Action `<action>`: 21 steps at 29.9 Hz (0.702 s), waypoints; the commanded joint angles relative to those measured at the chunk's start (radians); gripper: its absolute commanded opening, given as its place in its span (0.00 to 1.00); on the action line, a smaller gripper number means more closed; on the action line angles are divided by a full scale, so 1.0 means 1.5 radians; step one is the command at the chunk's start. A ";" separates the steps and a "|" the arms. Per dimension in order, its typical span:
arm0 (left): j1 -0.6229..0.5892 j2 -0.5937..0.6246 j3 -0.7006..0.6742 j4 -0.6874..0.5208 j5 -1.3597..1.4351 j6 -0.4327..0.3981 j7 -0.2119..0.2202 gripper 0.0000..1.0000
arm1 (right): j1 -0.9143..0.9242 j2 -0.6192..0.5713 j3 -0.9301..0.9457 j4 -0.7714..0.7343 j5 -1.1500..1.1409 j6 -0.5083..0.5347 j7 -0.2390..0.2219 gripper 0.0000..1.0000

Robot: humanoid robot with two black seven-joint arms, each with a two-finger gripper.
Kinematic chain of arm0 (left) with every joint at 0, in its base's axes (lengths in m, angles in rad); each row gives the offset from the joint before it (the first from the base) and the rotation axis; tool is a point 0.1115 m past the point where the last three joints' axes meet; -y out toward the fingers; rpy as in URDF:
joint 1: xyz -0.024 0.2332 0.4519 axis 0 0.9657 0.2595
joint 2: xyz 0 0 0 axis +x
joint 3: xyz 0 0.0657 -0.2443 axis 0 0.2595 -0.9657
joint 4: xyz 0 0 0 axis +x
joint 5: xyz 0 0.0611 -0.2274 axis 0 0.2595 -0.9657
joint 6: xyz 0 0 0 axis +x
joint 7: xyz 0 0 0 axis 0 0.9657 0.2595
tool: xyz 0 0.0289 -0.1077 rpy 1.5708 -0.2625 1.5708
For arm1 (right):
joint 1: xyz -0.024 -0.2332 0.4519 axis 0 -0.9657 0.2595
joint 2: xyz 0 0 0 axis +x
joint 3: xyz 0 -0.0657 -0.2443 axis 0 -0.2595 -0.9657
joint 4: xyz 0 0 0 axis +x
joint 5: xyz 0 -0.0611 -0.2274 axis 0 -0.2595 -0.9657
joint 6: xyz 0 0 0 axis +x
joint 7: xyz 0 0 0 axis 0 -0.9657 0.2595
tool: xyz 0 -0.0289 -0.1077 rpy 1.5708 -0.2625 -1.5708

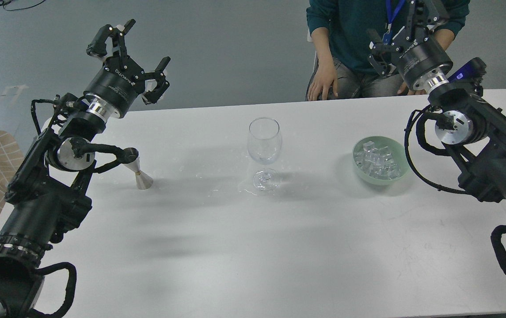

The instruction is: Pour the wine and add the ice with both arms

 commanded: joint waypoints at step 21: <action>0.021 0.006 -0.010 0.029 -0.045 0.000 -0.073 0.98 | -0.011 0.020 0.003 0.006 0.006 -0.001 0.000 1.00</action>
